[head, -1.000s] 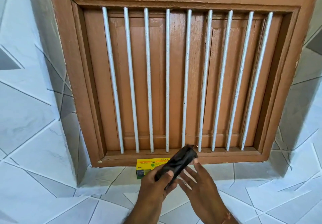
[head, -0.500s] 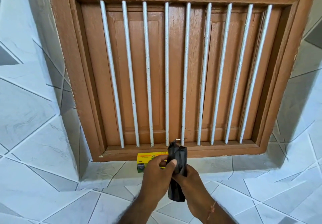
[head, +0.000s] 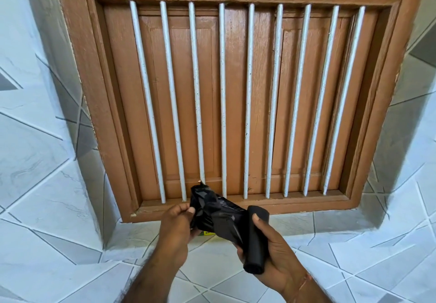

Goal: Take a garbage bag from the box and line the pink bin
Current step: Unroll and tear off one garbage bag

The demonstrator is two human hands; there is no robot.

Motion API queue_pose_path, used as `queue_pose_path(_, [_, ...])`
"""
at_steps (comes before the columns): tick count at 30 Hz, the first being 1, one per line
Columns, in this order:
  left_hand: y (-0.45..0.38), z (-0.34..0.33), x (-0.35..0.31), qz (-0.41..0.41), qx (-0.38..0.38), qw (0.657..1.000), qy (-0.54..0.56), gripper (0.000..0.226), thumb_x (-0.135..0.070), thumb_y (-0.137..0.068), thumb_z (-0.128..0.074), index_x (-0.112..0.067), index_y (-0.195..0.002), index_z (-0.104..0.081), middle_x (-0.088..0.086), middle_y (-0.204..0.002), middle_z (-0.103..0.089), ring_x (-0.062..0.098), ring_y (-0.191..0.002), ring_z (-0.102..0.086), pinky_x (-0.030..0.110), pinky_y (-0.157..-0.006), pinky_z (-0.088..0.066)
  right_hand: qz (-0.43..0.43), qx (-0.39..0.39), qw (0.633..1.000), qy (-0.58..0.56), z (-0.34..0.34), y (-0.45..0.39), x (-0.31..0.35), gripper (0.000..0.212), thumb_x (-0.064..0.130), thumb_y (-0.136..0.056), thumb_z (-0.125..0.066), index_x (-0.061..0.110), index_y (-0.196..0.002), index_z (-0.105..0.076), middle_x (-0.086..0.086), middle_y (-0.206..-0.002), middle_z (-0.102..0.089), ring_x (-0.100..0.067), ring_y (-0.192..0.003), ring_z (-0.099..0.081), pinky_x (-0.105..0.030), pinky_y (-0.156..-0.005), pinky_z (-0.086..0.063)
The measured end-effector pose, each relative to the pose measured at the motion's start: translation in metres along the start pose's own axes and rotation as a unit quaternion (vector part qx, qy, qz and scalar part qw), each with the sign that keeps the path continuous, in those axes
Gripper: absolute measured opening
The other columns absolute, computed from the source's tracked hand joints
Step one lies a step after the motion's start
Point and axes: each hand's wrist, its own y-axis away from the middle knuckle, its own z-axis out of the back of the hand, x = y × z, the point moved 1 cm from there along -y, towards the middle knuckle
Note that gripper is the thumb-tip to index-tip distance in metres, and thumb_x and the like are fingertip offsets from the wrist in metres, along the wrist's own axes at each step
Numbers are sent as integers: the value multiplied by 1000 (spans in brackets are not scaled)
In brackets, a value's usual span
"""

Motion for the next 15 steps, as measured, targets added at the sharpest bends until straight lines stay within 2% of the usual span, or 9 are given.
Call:
queue_pose_path(2, [-3,9,-9,8,8,999,41,20,-3,-98,-47,-3,-107,-64,16,-106,-70,33,-100,-65,41,-74,-58,0,0,1000,12,3,-3,2,66,18,-61,-88,8,-121,-65,-22,-114,-71,-37,-79,-73,-41,-58,-59])
queue_pose_path(5, [-5,22,-19,23,22,994,100,22,-2,-99,-44,-6,-106,-64,15,-106,-69,32,-99,-64,42,-71,-56,14,8,999,34,4,-5,6,68,18,-52,-95,7,-114,-71,-22,-113,-72,-36,-83,-73,-42,-69,-59])
queue_pose_path(9, [-9,41,-30,16,28,990,139,23,-1,-97,-45,-8,-108,-64,16,-103,-68,33,-95,-63,44,-75,-56,10,26,998,48,1,-3,12,64,23,-64,-89,6,-121,-67,-20,-128,-65,-39,-109,-67,-46,-87,-55])
queue_pose_path(12, [-10,58,-39,-1,20,987,161,19,-5,-95,-50,-10,-96,-68,16,-98,-69,32,-93,-63,42,-72,-56,-6,31,998,49,1,0,15,62,23,-68,-87,7,-123,-66,-20,-132,-63,-41,-117,-62,-50,-94,-51])
queue_pose_path(13, [-11,64,-41,-6,15,985,170,16,-7,-94,-53,-11,-94,-68,15,-97,-69,32,-94,-63,41,-71,-55,-8,41,998,46,4,-2,15,57,22,-68,-87,7,-120,-68,-19,-131,-63,-41,-116,-62,-51,-95,-50])
queue_pose_path(15, [-16,75,-47,-12,-2,985,171,12,-12,-91,-58,-11,-96,-69,14,-103,-70,30,-98,-63,39,-76,-54,11,45,997,55,3,1,16,39,20,-66,-87,11,-101,-74,-18,-124,-68,-40,-109,-66,-54,-94,-50])
